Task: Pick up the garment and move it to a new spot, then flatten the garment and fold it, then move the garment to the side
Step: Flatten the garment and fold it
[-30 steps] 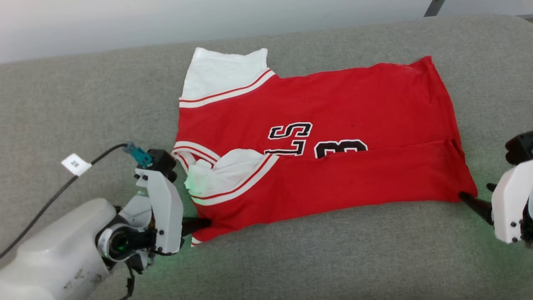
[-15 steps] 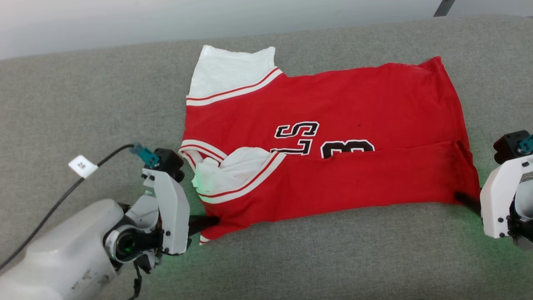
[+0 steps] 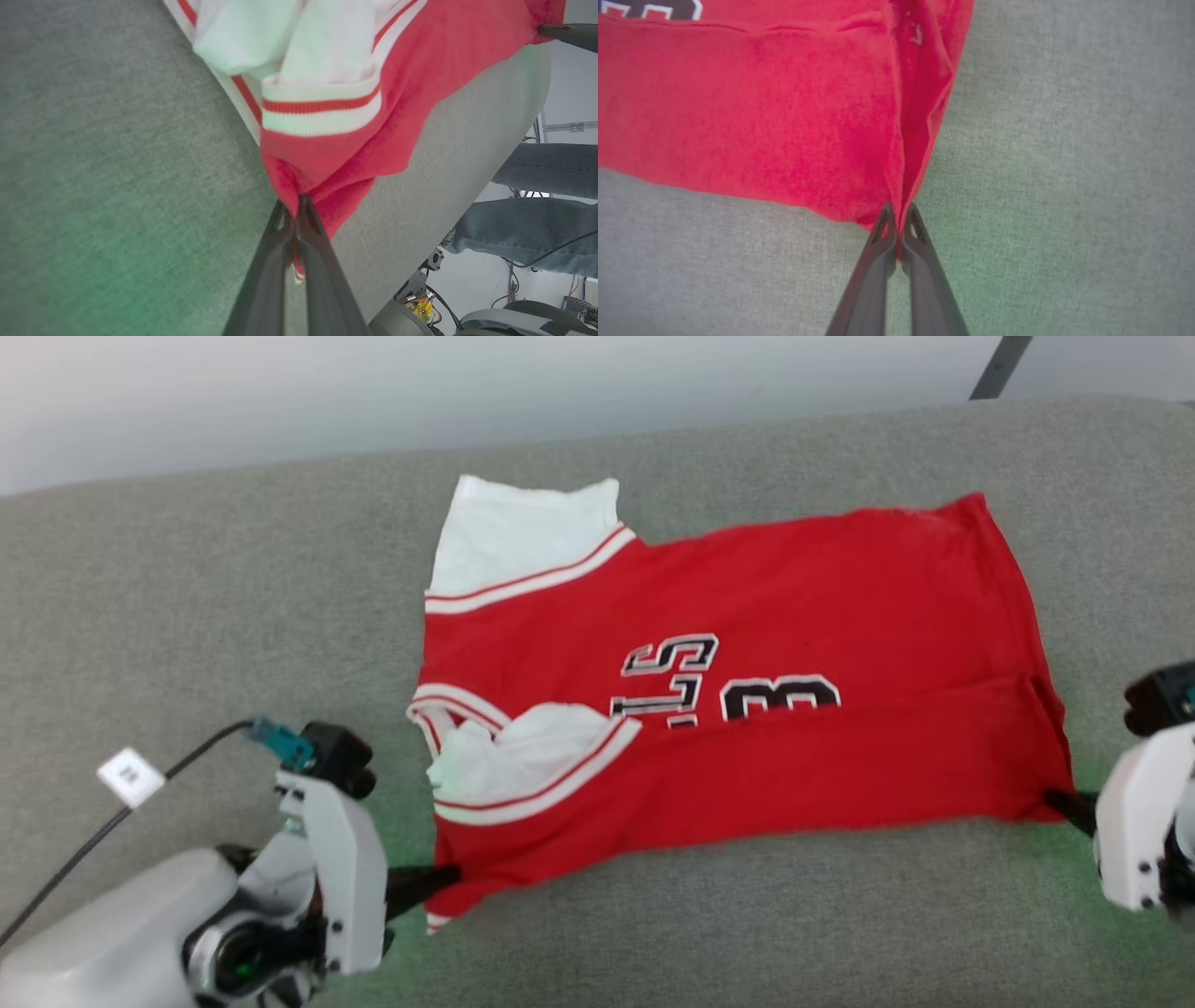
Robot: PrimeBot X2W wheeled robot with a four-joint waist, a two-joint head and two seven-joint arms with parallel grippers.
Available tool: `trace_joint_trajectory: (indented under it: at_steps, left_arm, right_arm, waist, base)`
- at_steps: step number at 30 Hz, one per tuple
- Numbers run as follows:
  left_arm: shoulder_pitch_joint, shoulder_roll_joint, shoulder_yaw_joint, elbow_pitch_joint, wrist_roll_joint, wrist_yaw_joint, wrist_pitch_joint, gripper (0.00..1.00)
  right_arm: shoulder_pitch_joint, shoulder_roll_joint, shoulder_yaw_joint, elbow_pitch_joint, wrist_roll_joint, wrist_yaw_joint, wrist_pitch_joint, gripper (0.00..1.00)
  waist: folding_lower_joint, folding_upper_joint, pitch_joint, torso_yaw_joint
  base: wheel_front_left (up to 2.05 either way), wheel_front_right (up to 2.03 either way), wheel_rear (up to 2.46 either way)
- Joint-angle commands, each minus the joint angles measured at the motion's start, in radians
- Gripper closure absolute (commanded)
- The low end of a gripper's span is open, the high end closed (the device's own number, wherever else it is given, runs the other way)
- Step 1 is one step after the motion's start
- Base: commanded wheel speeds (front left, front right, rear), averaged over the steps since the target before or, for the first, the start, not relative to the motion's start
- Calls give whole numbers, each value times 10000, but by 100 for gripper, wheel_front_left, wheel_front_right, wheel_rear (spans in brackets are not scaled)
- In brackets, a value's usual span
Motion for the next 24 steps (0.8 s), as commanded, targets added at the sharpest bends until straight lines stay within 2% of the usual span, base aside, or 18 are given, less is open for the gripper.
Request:
trace_joint_trajectory:
  at_steps: [1,7,11,12,13,14,15,16,17,19,24]
  left_arm:
    - [169,111,4,-168,68,74,-55,100]
    - [728,976,-37,-1924,172,683,-381,100]
    - [1105,1403,-68,-2959,111,982,-566,100]
    - [1180,1489,-79,-3116,104,1015,-611,100]
    - [1227,1558,-66,-3218,141,1070,-692,100]
    - [1252,1592,-60,-3296,182,1100,-743,98]
    - [1263,1619,-35,-3352,271,1142,-847,80]
    - [1274,1621,20,-3380,321,1163,-994,47]
    - [1317,1608,79,-3410,258,1178,-1105,23]
    - [1333,1676,175,-3532,252,1167,-1307,0]
    - [1367,1938,674,-3616,193,1353,-2108,0]
  right_arm:
    - [220,-81,-69,-85,51,-11,2,100]
    - [1486,-778,-383,-1125,470,-11,267,100]
    - [2271,-1027,-813,-1858,608,-11,413,100]
    - [2405,-1054,-907,-1992,623,-11,451,93]
    - [2509,-1073,-1027,-2128,580,-11,455,76]
    - [2594,-1069,-1170,-2237,480,-11,385,53]
    - [2621,-1017,-1311,-2319,404,-11,294,0]
    - [2658,-920,-1480,-2387,345,-11,185,0]
    - [2690,-822,-1661,-2428,300,-11,76,0]
    - [2708,-659,-2031,-2528,125,-11,-140,0]
    - [2433,56,-2881,-2749,-712,-11,-1341,0]
  waist:
    - [0,0,-44,48]
    - [0,0,-123,155]
    - [0,0,-138,160]
    - [0,0,-140,148]
    - [0,0,-142,140]
    - [0,0,-150,137]
    - [0,0,-163,134]
    - [0,0,-178,132]
    - [0,0,-200,132]
    - [0,0,-247,134]
    - [0,0,-382,122]
  base:
    - [0,0,0]
    - [0,0,0]
    - [0,0,0]
    - [0,0,0]
    - [0,0,0]
    - [0,0,0]
    - [0,0,0]
    - [0,0,0]
    - [0,0,0]
    - [0,0,0]
    - [0,0,0]
